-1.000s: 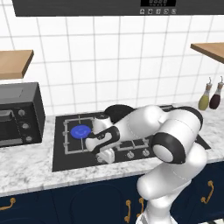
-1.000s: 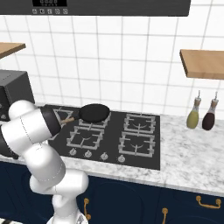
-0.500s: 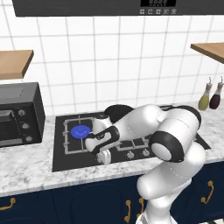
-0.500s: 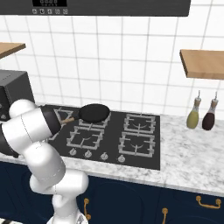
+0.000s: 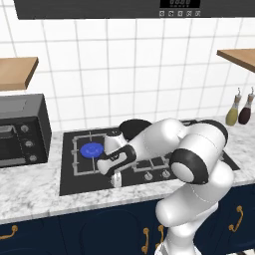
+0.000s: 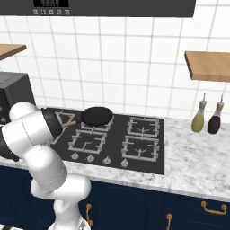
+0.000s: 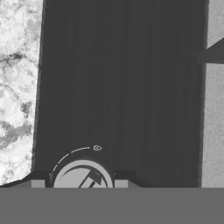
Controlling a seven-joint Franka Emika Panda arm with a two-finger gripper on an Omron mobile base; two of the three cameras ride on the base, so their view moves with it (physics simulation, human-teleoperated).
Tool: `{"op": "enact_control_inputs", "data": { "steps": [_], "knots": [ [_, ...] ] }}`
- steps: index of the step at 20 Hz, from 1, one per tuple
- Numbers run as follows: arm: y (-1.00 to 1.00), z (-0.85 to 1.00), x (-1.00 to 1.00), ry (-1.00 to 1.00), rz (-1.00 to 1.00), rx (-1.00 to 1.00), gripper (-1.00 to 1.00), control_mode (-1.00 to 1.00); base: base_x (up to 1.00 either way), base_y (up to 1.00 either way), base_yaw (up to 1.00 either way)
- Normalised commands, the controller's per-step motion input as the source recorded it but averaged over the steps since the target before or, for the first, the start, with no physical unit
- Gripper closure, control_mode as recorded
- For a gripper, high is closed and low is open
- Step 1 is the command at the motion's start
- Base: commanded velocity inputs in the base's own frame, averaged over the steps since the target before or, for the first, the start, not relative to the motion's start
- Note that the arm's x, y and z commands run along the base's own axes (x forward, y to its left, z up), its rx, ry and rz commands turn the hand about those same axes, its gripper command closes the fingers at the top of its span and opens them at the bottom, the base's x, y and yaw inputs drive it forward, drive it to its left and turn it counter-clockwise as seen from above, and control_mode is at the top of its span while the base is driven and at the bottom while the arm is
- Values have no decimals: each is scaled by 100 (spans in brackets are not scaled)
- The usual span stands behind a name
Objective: Turn off the left burner of the stove.
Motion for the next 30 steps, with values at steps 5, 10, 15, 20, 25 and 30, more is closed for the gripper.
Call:
{"op": "enact_control_inputs", "data": {
  "steps": [5,10,15,20,25,30],
  "knots": [
    [-1,-27,0,0,-35,0,100,-100,0,0,0],
    [-2,-28,0,0,-35,0,100,-100,0,0,0],
    [-6,-27,-1,0,-36,1,100,-100,0,0,0],
    [-18,-28,-2,-2,-39,10,100,-100,0,0,0],
    [-21,-28,0,-2,-44,24,100,-100,0,0,0],
    [-1,-36,0,0,-52,16,100,-100,0,0,0]
  ]
}}
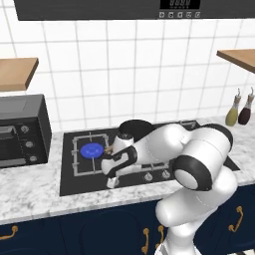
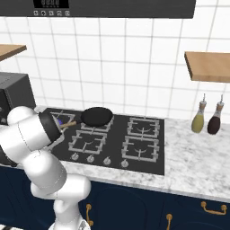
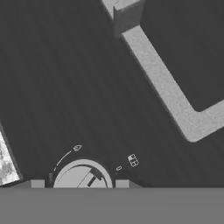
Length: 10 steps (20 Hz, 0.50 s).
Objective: Turn off the left burner of the stove.
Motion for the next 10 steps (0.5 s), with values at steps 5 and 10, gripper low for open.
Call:
{"op": "enact_control_inputs", "data": {
  "steps": [5,10],
  "knots": [
    [0,-27,24,6,-46,7,100,-100,0,0,0],
    [0,-27,34,14,-44,3,100,-100,0,0,0]
  ]
}}
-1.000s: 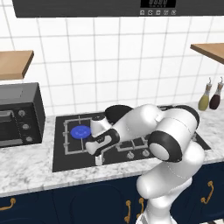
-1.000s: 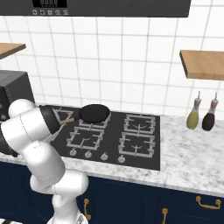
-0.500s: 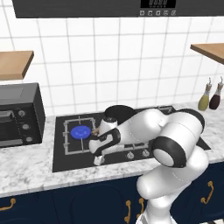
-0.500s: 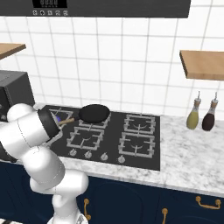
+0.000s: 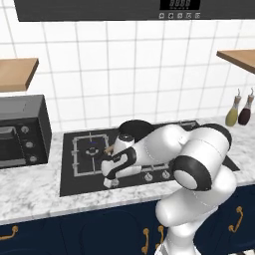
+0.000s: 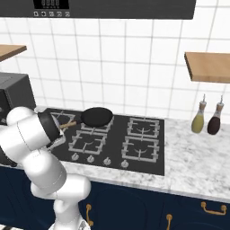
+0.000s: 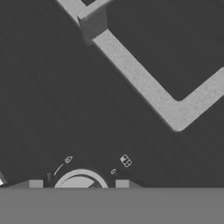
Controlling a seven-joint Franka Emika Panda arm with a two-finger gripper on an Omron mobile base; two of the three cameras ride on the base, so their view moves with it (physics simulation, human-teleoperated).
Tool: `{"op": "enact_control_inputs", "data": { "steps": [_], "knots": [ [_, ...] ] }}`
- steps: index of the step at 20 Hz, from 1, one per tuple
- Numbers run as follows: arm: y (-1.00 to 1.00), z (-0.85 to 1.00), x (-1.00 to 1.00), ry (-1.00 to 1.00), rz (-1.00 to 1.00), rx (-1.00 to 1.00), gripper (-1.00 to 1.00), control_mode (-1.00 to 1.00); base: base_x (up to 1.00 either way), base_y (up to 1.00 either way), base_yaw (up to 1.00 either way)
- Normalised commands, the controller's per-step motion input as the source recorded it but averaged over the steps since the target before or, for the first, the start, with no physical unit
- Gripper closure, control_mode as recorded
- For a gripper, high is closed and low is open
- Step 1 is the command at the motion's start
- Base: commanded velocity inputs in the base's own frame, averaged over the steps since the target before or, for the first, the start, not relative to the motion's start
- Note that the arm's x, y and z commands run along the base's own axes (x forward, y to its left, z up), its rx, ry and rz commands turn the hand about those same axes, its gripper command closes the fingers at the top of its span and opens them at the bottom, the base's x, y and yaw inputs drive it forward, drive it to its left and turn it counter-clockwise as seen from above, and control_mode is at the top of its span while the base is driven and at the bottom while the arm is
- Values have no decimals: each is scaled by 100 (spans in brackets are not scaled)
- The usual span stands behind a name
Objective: Turn off the left burner of the stove.
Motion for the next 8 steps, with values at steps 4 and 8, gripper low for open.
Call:
{"op": "enact_control_inputs", "data": {
  "steps": [4,8],
  "knots": [
    [0,-31,15,11,-48,2,100,-100,0,0,0],
    [0,-30,8,8,-50,2,100,-100,0,0,0]
  ]
}}
